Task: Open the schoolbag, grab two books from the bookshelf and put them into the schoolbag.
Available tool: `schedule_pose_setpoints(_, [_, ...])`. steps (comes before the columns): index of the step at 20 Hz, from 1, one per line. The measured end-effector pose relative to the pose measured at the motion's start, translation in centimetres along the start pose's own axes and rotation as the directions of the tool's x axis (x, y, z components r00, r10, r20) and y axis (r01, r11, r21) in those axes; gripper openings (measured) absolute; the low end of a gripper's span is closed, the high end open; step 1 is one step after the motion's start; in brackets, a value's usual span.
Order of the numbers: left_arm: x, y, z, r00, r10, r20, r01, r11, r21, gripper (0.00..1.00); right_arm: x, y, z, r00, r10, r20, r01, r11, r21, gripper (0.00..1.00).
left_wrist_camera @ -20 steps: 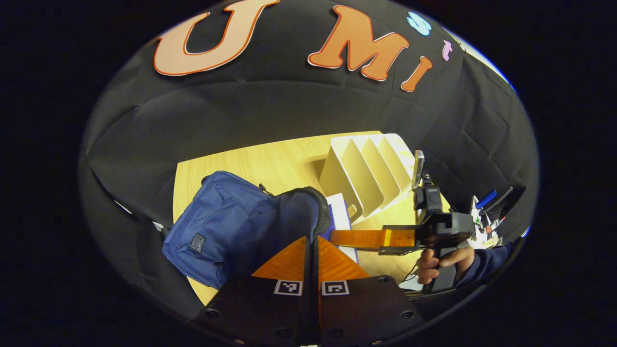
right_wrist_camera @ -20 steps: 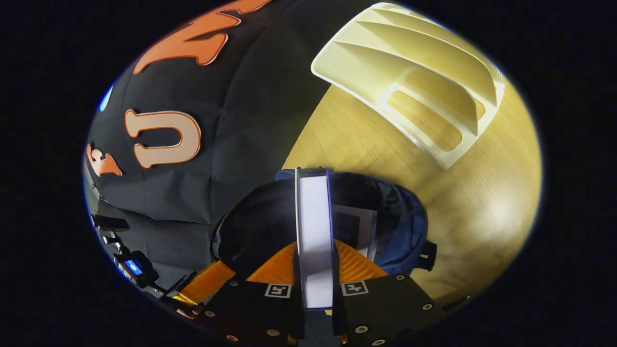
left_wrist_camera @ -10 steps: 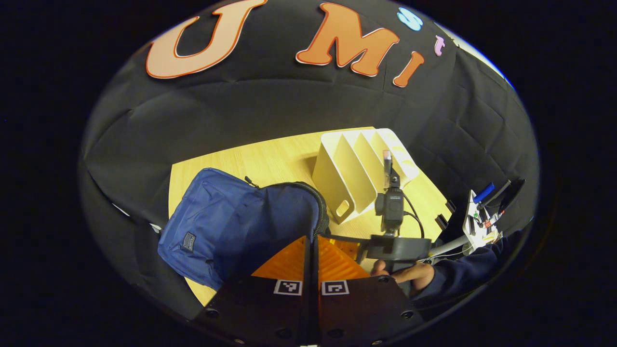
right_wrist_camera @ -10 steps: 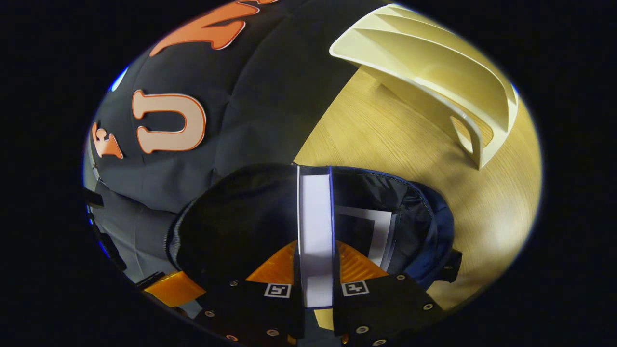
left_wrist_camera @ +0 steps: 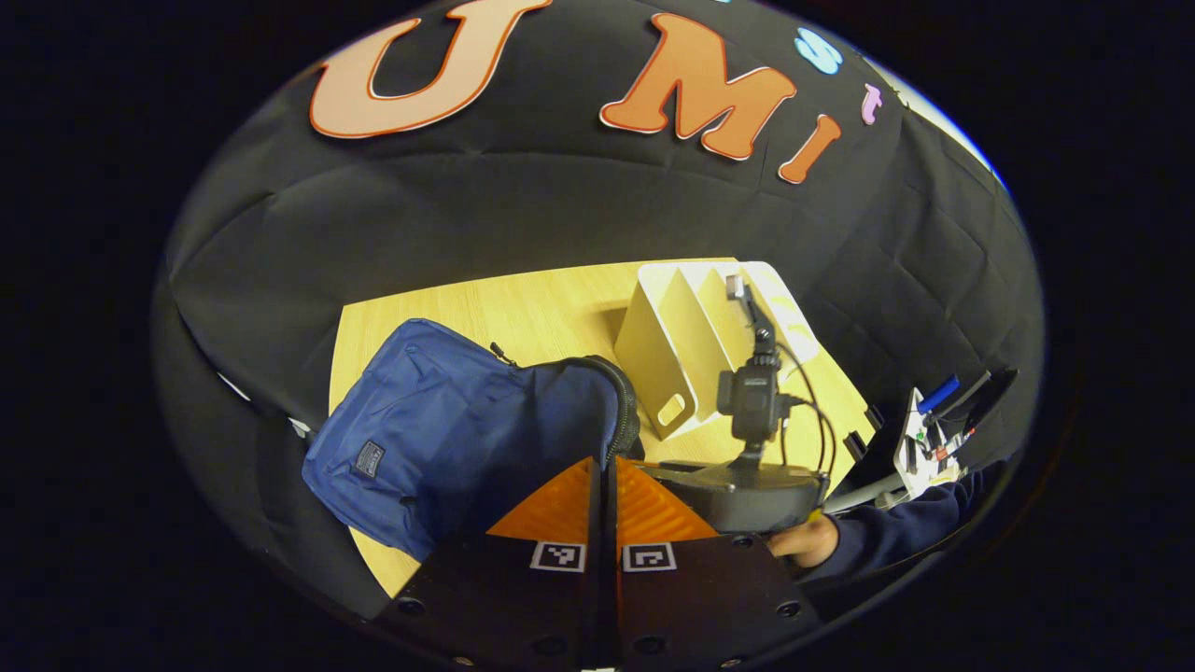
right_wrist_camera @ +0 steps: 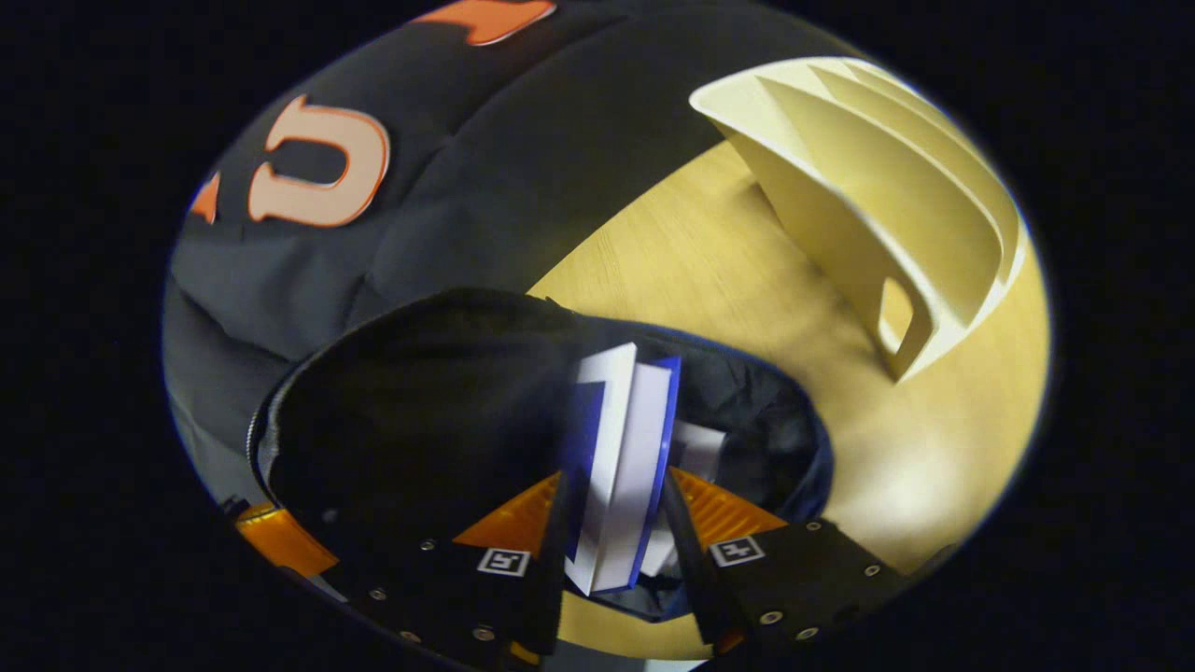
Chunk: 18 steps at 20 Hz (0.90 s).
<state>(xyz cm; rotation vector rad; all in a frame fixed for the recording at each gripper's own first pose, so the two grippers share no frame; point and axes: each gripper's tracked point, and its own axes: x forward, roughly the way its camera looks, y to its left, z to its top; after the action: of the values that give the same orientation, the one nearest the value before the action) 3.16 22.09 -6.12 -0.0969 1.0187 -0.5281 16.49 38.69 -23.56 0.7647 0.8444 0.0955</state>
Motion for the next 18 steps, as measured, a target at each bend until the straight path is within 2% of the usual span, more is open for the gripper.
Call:
schedule_pose_setpoints(1, [0.1, 0.0, 0.0, 1.000, 0.001, 0.001, -0.001, 1.000, -0.004, 0.00, -0.6, -0.3, 0.9, 0.999, -0.024, 0.028, 0.025, 0.998, -0.052, 0.62])
schedule_pose_setpoints(2, [0.2, -0.1, 0.0, 1.000, 0.000, 0.005, 0.000, 1.000, -0.007, 0.01, -1.2, -0.4, 1.8, 0.998, -0.031, 0.054, 0.036, 0.995, -0.094, 0.74])
schedule_pose_setpoints(6, [0.9, -0.3, 0.0, 1.000, 0.002, 0.019, -0.001, 1.000, -0.022, 0.01, -3.7, -2.1, 5.8, 0.984, -0.077, 0.160, 0.106, 0.977, -0.183, 0.84])
schedule_pose_setpoints(9, [1.6, -0.6, -0.5, 1.000, 0.012, 0.017, -0.012, 0.999, -0.037, 0.01, -6.7, -3.8, 8.5, 0.965, -0.110, 0.240, 0.166, 0.960, -0.226, 0.86])
schedule_pose_setpoints(11, [2.3, -1.7, -0.9, 1.000, 0.010, 0.014, -0.009, 1.000, -0.029, 0.05, -8.8, -5.1, 10.4, 0.949, -0.126, 0.288, 0.199, 0.950, -0.241, 0.89])
schedule_pose_setpoints(12, [2.7, -2.3, -1.2, 1.000, 0.010, 0.008, -0.010, 1.000, -0.028, 0.10, -9.8, -5.7, 11.2, 0.943, -0.130, 0.307, 0.212, 0.945, -0.251, 0.90])
schedule_pose_setpoints(13, [3.0, -3.1, -1.3, 1.000, 0.004, 0.011, -0.003, 1.000, -0.029, 0.11, -11.0, -6.5, 12.2, 0.933, -0.141, 0.332, 0.234, 0.937, -0.260, 0.91])
schedule_pose_setpoints(14, [3.2, -3.9, -1.3, 1.000, -0.003, 0.020, 0.003, 1.000, -0.029, 0.18, -12.1, -7.1, 13.3, 0.922, -0.141, 0.361, 0.251, 0.928, -0.276, 0.93])
schedule_pose_setpoints(15, [3.3, -4.6, -1.1, 1.000, -0.004, 0.031, 0.005, 1.000, -0.030, 0.19, -13.1, -7.9, 14.5, 0.908, -0.152, 0.390, 0.276, 0.917, -0.287, 0.93])
schedule_pose_setpoints(17, [4.2, -5.9, -0.6, 0.999, 0.005, 0.051, -0.003, 0.999, -0.049, 0.33, -15.2, -8.9, 16.5, 0.889, -0.155, 0.431, 0.304, 0.903, -0.303, 0.93])
schedule_pose_setpoints(18, [4.6, -6.8, -0.6, 0.999, 0.004, 0.054, -0.001, 0.998, -0.065, 0.48, -16.3, -9.4, 17.3, 0.882, -0.150, 0.447, 0.311, 0.897, -0.314, 0.93])
